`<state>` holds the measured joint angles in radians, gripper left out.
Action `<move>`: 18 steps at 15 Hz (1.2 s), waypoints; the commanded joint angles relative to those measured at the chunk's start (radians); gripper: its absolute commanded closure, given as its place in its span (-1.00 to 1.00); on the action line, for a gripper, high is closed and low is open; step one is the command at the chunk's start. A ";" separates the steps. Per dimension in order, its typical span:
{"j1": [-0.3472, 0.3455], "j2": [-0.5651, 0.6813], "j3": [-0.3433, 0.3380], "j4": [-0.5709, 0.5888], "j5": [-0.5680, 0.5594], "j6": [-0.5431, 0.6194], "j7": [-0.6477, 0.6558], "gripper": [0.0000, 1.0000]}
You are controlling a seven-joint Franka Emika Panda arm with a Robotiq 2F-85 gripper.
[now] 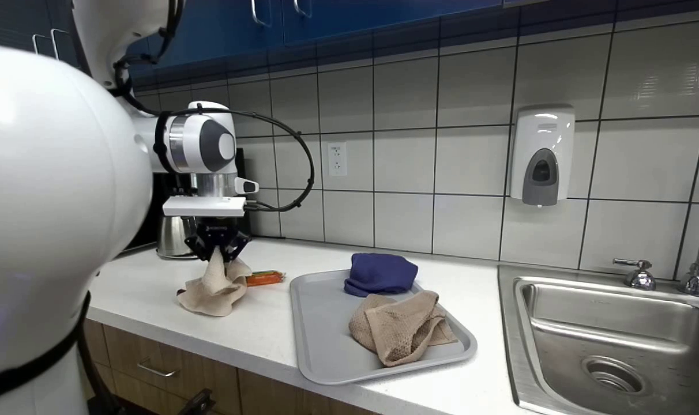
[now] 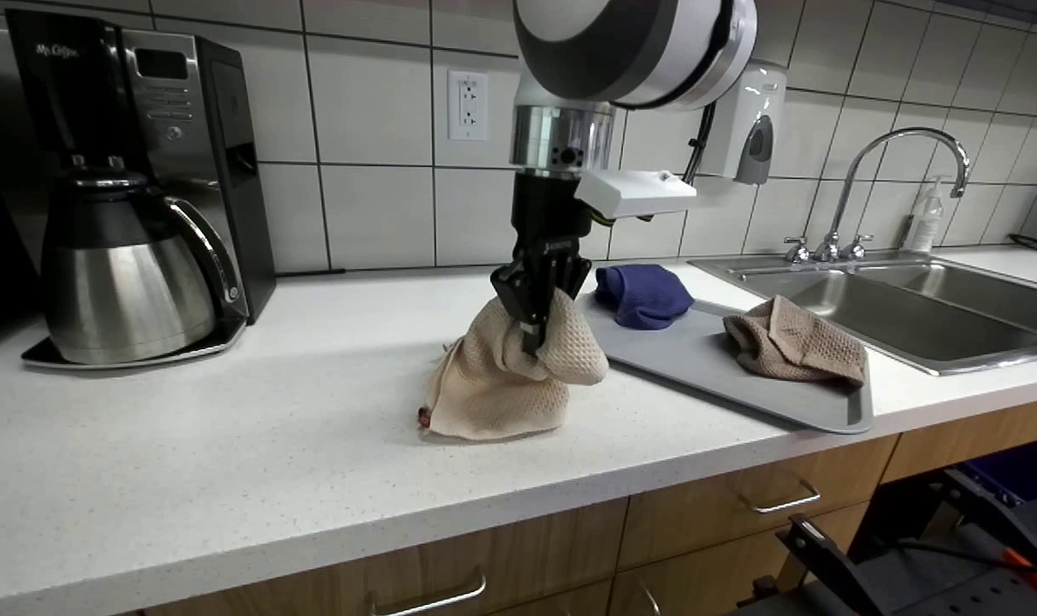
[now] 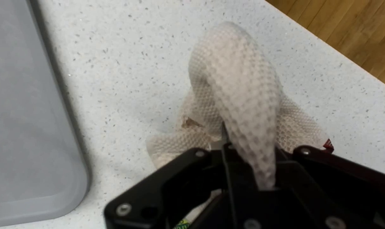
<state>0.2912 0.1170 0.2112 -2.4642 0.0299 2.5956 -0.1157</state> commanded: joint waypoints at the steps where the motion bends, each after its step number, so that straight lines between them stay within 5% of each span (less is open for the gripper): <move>1: -0.022 0.036 0.009 0.022 -0.033 0.011 0.016 0.96; 5: -0.026 0.058 0.008 0.025 -0.033 0.014 0.019 0.92; 6: -0.027 0.061 0.008 0.026 -0.033 0.015 0.021 0.36; 9: -0.030 0.057 0.008 0.029 -0.029 0.019 0.021 0.08; 16: -0.043 0.011 0.006 0.042 -0.018 0.002 0.019 -1.00; 18: -0.048 -0.009 0.006 0.041 -0.014 -0.004 0.021 -1.00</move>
<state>0.2617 0.1561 0.2095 -2.4192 0.0225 2.6125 -0.1131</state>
